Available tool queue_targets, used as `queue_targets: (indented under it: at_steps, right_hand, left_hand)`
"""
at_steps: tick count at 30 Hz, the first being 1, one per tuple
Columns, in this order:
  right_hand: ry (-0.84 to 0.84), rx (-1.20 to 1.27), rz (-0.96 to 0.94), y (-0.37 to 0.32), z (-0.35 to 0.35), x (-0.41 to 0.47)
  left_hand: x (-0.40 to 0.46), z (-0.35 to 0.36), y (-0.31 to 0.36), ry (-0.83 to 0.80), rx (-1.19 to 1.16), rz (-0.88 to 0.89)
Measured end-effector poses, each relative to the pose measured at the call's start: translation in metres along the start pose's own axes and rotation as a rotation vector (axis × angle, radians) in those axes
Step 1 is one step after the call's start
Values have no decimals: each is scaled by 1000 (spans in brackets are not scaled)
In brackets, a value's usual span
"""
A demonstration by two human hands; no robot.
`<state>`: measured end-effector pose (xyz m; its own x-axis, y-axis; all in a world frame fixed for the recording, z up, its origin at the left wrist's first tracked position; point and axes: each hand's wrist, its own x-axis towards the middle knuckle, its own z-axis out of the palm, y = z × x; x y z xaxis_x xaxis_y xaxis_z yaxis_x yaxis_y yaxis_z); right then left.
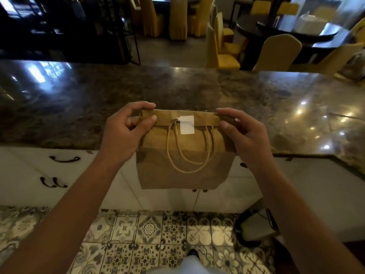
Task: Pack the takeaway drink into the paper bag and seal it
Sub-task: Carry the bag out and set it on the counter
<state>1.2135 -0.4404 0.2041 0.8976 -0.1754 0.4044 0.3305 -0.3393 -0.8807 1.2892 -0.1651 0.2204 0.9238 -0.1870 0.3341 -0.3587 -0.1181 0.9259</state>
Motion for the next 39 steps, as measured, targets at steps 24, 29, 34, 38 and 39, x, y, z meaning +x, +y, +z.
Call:
queue_targets:
  at_steps: [24,29,34,38,39]
  right_hand:
    - [246,-158,-33,37,-13,255]
    - [299,-252,-30,36,-20,314]
    - [257,-329,22,55,-24,366]
    - [209,-327,80,82,-26,400]
    - [190,-279,107,93,-27,416]
  left_hand:
    - [301,54,-24,-136,-61,69]
    - [372,68,-30,-143,-46,149]
    - [438,86,-57,-132,133,131]
    - [466,96,-81,-109,197,119]
    - [478,100,-88,-82,218,114]
